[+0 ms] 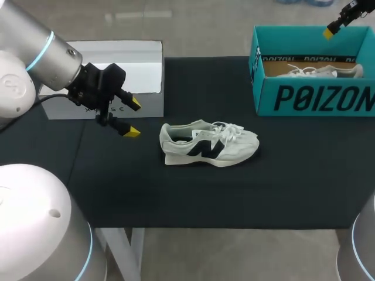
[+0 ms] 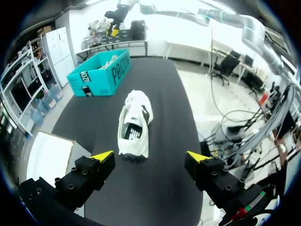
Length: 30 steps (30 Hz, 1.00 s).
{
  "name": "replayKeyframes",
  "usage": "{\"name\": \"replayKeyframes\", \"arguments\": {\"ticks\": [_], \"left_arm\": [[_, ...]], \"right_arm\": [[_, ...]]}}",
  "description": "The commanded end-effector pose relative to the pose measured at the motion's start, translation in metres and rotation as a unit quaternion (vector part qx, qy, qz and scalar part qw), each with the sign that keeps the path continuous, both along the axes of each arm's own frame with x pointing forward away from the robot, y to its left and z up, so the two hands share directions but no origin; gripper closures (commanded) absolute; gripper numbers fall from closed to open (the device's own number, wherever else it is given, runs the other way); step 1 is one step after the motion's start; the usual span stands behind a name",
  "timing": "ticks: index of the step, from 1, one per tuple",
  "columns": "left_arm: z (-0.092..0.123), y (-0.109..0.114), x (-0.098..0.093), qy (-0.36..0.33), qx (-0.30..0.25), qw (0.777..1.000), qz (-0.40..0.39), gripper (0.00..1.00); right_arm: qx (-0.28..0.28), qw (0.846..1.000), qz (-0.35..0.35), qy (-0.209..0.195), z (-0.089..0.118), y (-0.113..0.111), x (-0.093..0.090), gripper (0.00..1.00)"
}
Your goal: Take the shoe out of the shoebox, open the shoe tongue, remove and reinsert the insole, then place the shoe into the shoebox
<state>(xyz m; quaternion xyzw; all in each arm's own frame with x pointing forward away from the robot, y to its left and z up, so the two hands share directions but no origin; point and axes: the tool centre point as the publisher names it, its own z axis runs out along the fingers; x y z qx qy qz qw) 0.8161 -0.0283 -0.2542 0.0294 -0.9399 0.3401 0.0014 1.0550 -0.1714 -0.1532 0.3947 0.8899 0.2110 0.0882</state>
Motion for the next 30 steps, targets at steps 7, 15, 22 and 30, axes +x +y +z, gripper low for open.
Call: {"name": "replayKeyframes", "arguments": {"ticks": [7, 15, 22, 30], "left_arm": [[-0.001, -0.001, 0.001, 0.0, 0.001, 1.0, 0.0, 0.0], [-0.001, -0.001, 0.001, 0.0, 0.001, 1.0, 0.0, 0.0], [-0.001, -0.001, 0.001, 0.0, 0.001, 1.0, 0.0, 0.0], [-0.014, 0.002, 0.004, -0.02, -0.043, 0.999, 0.014, 0.0]], "right_arm": [[0.0, 1.0, 0.0, 0.0, 0.0, 0.0, 0.0, 0.0], [0.0, 1.0, 0.0, 0.0, 0.0, 0.0, 0.0, 0.0], [0.0, 1.0, 0.0, 0.0, 0.0, 0.0, 0.0, 0.0], [0.0, 1.0, 0.0, 0.0, 0.0, 0.0, 0.0, 0.0]]}}
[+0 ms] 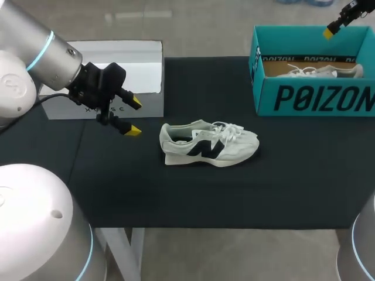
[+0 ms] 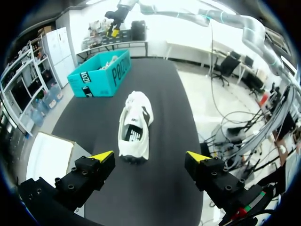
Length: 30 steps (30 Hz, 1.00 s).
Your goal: Take the shoe out of the shoebox, open the shoe tongue, remove and reinsert the insole, then place the shoe into the shoebox
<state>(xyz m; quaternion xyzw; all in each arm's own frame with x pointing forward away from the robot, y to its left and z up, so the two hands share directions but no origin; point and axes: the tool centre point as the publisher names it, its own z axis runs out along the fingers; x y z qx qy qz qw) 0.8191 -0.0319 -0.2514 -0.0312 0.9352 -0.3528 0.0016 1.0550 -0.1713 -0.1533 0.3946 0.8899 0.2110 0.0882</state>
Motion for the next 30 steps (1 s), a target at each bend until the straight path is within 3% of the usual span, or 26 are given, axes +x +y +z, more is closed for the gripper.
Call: {"name": "replayKeyframes", "arguments": {"ticks": [1, 16, 21, 30], "left_arm": [[-0.018, 0.007, 0.002, -0.025, -0.038, 0.999, 0.016, 0.0], [-0.076, 0.01, 0.014, 0.014, -0.111, 0.992, 0.051, 0.0], [-0.093, 0.001, 0.021, 0.067, -0.184, 0.977, 0.088, 0.0], [-0.116, -0.02, 0.021, 0.02, -0.231, 0.968, 0.095, 0.0]], "right_arm": [[0.0, 1.0, 0.0, 0.0, 0.0, 0.0, 0.0, 0.0], [0.0, 1.0, 0.0, 0.0, 0.0, 0.0, 0.0, 0.0], [0.0, 1.0, 0.0, 0.0, 0.0, 0.0, 0.0, 0.0], [0.0, 1.0, 0.0, 0.0, 0.0, 0.0, 0.0, 0.0]]}}
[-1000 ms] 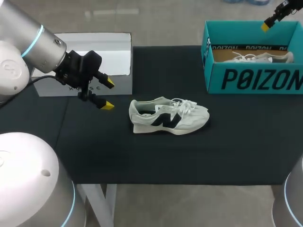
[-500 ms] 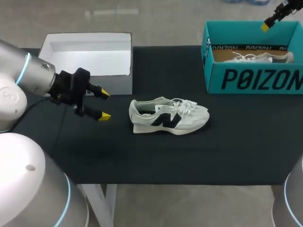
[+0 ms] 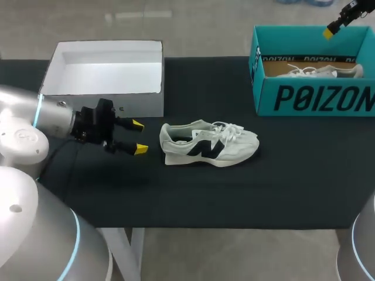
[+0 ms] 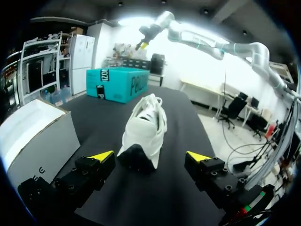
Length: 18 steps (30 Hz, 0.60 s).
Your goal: Take the shoe out of the shoebox, open the shoe tongue, remove and reinsert the insole, then place the shoe into the shoebox
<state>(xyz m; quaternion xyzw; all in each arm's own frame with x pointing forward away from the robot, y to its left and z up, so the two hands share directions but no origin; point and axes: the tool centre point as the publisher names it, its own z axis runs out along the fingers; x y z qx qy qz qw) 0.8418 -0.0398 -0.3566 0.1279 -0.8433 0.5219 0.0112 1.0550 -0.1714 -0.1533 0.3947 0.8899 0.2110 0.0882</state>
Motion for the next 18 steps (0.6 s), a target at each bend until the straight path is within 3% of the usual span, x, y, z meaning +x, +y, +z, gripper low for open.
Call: {"name": "replayKeyframes", "arguments": {"ticks": [1, 18], "left_arm": [[-0.013, -0.014, -0.002, -0.03, -0.033, 0.999, 0.014, 0.0], [-0.023, -0.038, 0.013, -0.042, -0.005, 0.999, 0.031, 0.0]], "right_arm": [[0.0, 1.0, 0.0, 0.0, 0.0, 0.0, 0.0, 0.0], [0.0, 1.0, 0.0, 0.0, 0.0, 0.0, 0.0, 0.0]]}}
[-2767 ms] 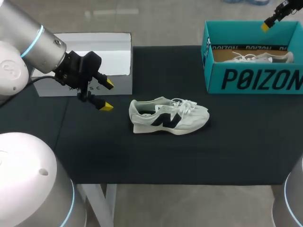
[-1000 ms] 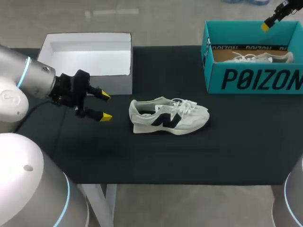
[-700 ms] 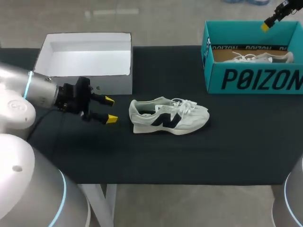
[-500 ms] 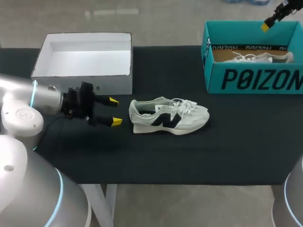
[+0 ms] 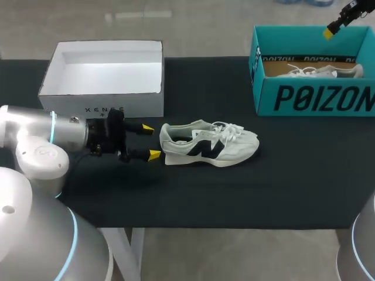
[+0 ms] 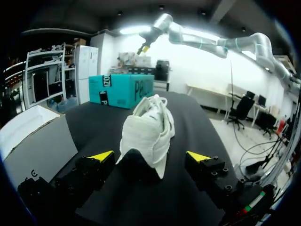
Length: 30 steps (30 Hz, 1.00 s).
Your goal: Take the shoe out of the shoebox, open the shoe tongue, remove and reinsert the insole, then place the shoe into the shoebox
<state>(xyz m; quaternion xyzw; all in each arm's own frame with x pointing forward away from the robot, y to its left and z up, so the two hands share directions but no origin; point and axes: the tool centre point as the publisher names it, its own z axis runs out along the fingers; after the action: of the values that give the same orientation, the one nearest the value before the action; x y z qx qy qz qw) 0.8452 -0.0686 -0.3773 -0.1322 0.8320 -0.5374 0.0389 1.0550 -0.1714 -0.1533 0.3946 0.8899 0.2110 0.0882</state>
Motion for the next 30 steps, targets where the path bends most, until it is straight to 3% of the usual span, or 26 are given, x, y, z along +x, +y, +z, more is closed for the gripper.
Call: {"name": "replayKeyframes", "arguments": {"ticks": [1, 17, 30], "left_arm": [[-0.003, -0.011, 0.011, -0.005, 0.012, 1.0, -0.001, 0.0], [-0.021, -0.013, 0.029, -0.007, 0.055, 0.998, 0.005, 0.0], [-0.038, -0.026, 0.014, 0.028, 0.059, 0.997, -0.032, 0.0]], "right_arm": [[0.0, 1.0, 0.0, 0.0, 0.0, 0.0, 0.0, 0.0], [0.0, 1.0, 0.0, 0.0, 0.0, 0.0, 0.0, 0.0], [0.0, 1.0, 0.0, 0.0, 0.0, 0.0, 0.0, 0.0]]}}
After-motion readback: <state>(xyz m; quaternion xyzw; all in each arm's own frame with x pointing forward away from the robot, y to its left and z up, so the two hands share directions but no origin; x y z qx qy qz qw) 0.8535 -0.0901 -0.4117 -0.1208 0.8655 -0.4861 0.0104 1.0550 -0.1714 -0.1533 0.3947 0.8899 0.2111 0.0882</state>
